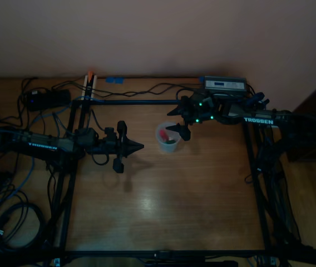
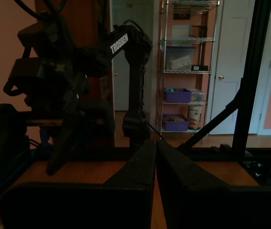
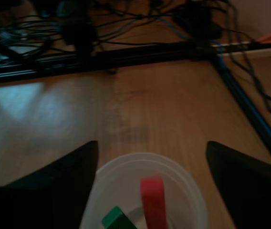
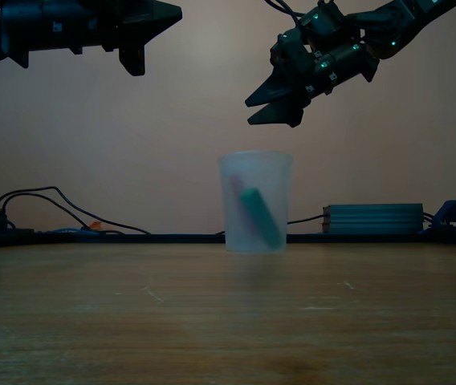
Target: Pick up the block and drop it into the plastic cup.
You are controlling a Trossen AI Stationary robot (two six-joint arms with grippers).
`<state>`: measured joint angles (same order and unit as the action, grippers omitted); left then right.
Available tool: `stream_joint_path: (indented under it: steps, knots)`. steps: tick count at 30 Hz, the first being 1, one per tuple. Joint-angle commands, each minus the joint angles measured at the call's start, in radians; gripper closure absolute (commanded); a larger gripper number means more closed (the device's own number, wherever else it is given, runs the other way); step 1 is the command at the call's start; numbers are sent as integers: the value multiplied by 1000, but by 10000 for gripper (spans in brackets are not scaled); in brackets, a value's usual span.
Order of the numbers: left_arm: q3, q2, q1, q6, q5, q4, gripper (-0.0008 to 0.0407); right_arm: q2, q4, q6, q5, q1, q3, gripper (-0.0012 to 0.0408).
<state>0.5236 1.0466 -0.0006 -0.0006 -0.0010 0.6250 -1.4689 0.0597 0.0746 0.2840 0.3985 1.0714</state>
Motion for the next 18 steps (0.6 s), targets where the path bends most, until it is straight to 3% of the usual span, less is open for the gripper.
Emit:
stream_joint_path:
  steps: [1, 7, 18]
  knots:
    - [0, 0, 0, 0, 0, 0, 399, 5, 0, -7, -17, 0, 0, 48]
    - [0, 0, 0, 0, 0, 0, 399, 47, 9, -7, -16, 0, 0, 91]
    - [0, 0, 0, 0, 0, 0, 399, 221, 8, 0, 5, 0, -107, 256]
